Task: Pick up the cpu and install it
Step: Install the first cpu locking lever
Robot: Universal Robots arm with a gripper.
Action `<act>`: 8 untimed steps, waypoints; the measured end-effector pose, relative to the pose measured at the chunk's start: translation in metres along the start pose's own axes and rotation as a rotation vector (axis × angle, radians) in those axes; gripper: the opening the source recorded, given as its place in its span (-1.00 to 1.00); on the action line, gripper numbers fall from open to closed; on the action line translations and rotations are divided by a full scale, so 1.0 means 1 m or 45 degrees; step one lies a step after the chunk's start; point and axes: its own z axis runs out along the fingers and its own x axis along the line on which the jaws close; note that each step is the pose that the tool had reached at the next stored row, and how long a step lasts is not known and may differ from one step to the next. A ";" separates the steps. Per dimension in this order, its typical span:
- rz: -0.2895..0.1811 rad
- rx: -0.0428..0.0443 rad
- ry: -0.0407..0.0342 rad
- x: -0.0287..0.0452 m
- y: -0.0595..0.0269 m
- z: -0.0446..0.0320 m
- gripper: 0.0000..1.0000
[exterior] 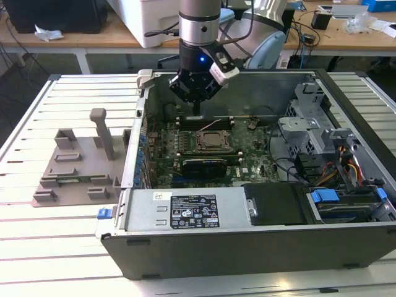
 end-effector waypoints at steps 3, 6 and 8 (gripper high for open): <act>0.046 -0.012 -0.0009 -0.0003 0.0000 0.0021 -0.79; 0.097 -0.017 -0.0008 -0.0004 -0.0001 0.0055 -0.79; 0.103 -0.017 0.0005 -0.0012 -0.0002 0.0091 -0.79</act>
